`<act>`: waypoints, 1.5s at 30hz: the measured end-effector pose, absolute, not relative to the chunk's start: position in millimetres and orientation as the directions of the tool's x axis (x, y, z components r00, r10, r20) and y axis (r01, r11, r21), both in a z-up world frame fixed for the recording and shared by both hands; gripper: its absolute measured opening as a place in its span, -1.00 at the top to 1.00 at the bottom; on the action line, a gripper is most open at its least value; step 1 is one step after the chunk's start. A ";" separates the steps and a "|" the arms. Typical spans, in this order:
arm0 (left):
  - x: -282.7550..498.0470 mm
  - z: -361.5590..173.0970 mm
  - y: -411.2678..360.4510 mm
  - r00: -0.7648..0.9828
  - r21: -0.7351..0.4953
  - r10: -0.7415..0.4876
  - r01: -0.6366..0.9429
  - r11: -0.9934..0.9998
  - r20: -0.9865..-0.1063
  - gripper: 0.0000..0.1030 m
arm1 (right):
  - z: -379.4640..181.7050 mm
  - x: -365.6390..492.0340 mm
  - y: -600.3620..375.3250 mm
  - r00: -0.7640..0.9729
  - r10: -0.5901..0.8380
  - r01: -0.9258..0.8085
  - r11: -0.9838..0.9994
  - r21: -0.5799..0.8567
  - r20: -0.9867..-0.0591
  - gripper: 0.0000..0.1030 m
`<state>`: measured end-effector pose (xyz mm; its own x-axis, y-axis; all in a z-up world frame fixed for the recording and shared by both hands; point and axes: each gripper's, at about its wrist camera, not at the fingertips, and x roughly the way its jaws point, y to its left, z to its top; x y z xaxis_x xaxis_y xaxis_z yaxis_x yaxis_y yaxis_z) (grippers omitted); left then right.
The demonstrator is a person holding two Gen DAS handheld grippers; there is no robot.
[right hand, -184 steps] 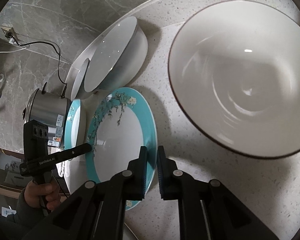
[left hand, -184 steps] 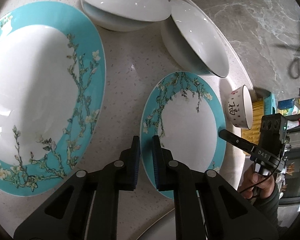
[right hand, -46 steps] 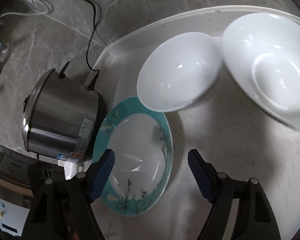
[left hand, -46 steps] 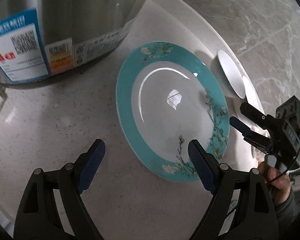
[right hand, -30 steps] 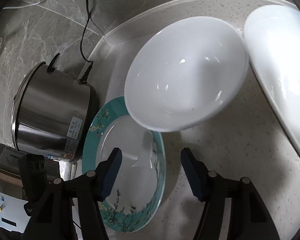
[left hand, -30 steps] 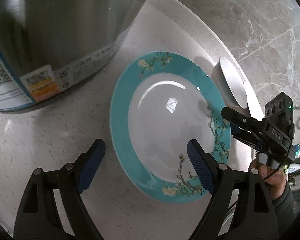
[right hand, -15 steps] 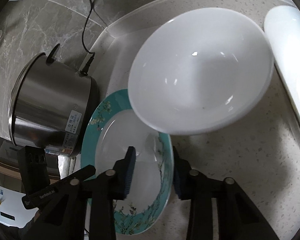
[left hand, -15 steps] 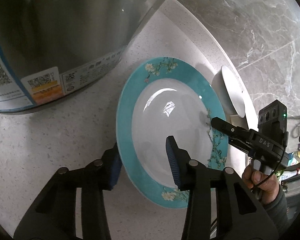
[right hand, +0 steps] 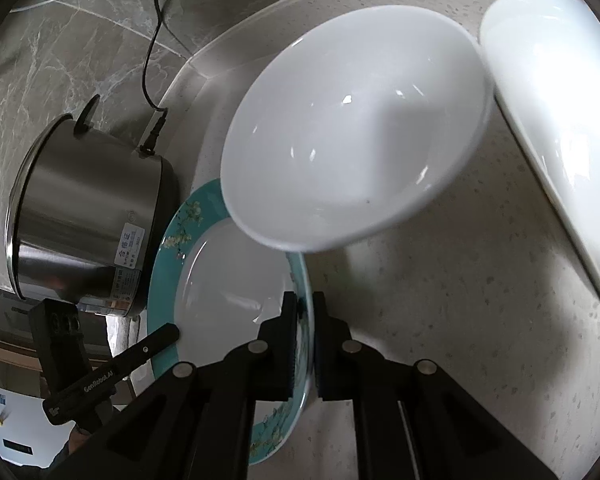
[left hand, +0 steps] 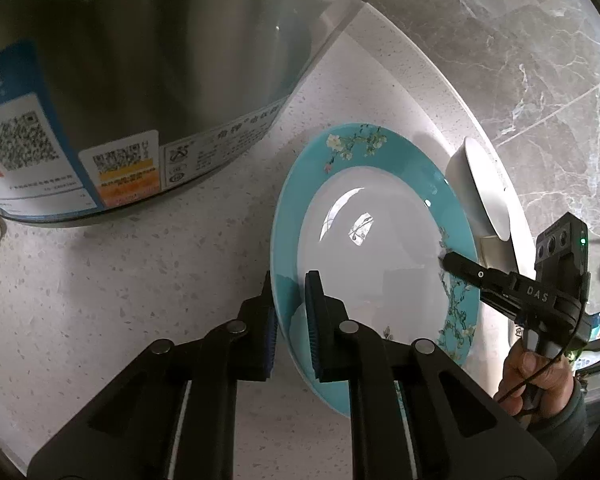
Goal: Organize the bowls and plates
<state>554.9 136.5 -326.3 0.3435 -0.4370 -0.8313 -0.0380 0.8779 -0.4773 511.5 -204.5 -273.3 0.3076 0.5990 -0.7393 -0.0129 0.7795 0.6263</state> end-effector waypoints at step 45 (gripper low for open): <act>557.5 -324.6 103.8 0.273 -0.457 -0.445 0.022 0.889 -0.853 0.75 | -269.3 471.5 -213.7 0.280 0.564 -0.039 0.815 0.578 -0.777 0.72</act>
<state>557.5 103.8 -324.6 0.2735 -0.4452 -0.8527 0.0218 0.8891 -0.4572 471.5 -213.7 -269.3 0.2798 0.5638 -0.7771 -0.0390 0.8154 0.5775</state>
